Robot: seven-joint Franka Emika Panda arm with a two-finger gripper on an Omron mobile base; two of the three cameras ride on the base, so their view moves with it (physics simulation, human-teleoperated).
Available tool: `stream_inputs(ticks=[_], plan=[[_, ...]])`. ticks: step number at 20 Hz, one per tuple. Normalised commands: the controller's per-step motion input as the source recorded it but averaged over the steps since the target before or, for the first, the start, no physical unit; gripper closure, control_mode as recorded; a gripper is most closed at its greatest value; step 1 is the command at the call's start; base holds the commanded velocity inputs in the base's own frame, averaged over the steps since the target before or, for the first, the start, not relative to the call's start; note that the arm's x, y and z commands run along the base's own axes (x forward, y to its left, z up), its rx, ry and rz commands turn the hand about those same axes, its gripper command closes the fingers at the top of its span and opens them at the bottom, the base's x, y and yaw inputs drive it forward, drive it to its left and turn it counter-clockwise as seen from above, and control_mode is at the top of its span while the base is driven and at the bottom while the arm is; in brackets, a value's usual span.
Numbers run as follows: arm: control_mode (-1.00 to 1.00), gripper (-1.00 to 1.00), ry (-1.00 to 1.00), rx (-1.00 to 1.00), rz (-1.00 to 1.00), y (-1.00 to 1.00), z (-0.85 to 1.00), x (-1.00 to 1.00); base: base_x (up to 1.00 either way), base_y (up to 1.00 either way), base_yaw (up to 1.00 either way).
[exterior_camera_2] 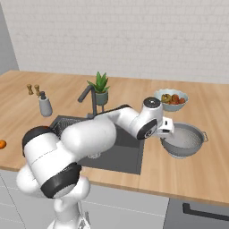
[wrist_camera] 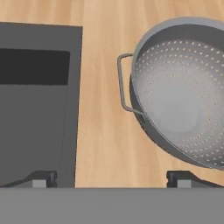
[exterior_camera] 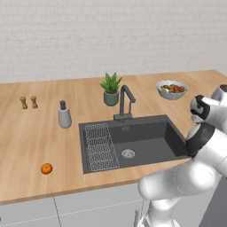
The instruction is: Put the colander in the sink, put the tangerine in the colander, and turn on the sink faucet and pour water over the colander.
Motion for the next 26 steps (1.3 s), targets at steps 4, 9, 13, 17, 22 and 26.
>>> stream_inputs(ticks=[4,9,13,17,22,26], plan=[[-1.0,-1.0,0.0,0.0,0.0,-0.03,-0.24,0.74,0.0,0.0,0.0],[-1.0,-1.0,0.0,0.0,0.0,-0.26,-0.1,0.59,0.0,0.0,0.0],[-1.0,-1.0,0.03,0.0,0.0,-0.46,0.0,0.19,0.0,0.0,0.0],[-1.0,-1.0,0.09,0.0,0.0,-0.27,0.0,0.01,0.0,0.0,0.0],[-1.0,-1.0,0.19,0.0,0.0,0.01,-0.07,0.0,0.0,0.0,0.0],[-1.0,-1.0,0.17,0.0,0.0,0.13,-0.1,0.0,0.0,0.0,0.0]])
